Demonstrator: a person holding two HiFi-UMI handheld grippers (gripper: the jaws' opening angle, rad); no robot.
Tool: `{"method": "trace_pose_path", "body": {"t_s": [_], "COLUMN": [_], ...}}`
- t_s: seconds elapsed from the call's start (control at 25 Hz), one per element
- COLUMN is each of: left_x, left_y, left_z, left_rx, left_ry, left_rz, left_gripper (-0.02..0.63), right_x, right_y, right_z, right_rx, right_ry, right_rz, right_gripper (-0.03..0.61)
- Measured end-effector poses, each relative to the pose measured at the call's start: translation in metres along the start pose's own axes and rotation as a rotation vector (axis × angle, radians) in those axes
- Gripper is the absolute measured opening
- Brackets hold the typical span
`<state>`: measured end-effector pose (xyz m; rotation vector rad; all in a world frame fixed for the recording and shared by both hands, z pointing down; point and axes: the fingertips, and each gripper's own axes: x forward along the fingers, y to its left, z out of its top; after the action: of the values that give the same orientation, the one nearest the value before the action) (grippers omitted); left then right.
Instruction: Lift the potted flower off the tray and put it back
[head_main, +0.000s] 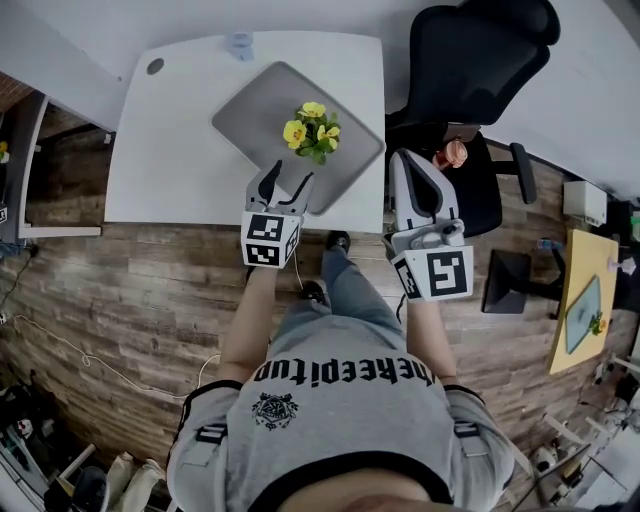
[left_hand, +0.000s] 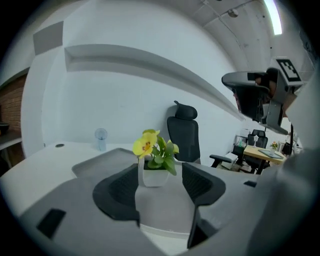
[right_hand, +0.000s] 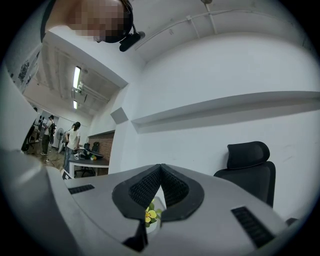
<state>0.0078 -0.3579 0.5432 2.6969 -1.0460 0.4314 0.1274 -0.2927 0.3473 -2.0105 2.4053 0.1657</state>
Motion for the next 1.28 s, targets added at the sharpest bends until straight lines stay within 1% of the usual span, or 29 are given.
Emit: {"method": "trace_pose_path", "body": {"t_s": [0.2, 0.44, 0.64, 0.76, 1.0, 1.12, 1.28], "left_x": [0.030, 0.058, 0.081, 0.093, 0.105, 0.110, 0.121], "left_y": [-0.001, 0.005, 0.005, 0.005, 0.011, 0.014, 0.013], "left_z": [-0.028, -0.031, -0.048, -0.053, -0.051, -0.047, -0.051], "left_rx": [0.034, 0.067, 0.084, 0.096, 0.089, 0.062, 0.031], "left_ry": [0.103, 0.137, 0.198, 0.203, 0.226, 0.205, 0.218], "left_rz": [-0.011, 0.030, 0.030, 0.043, 0.090, 0.110, 0.111], "left_gripper": [0.300, 0.322, 0.347, 0.350, 0.350, 0.350, 0.350], "right_x": [0.002, 0.001, 0.002, 0.003, 0.008, 0.009, 0.011], "right_y": [-0.012, -0.030, -0.044, -0.052, -0.062, -0.064, -0.068], "right_z": [-0.009, -0.016, -0.022, -0.025, -0.031, -0.034, -0.037], "right_rx": [-0.001, -0.005, -0.002, 0.001, 0.005, 0.005, 0.004], "right_ry": [0.023, 0.044, 0.055, 0.059, 0.069, 0.075, 0.081], "right_rz": [-0.010, -0.036, -0.056, -0.062, -0.066, -0.066, -0.068], "right_gripper": [0.003, 0.003, 0.003, 0.003, 0.003, 0.003, 0.003]}}
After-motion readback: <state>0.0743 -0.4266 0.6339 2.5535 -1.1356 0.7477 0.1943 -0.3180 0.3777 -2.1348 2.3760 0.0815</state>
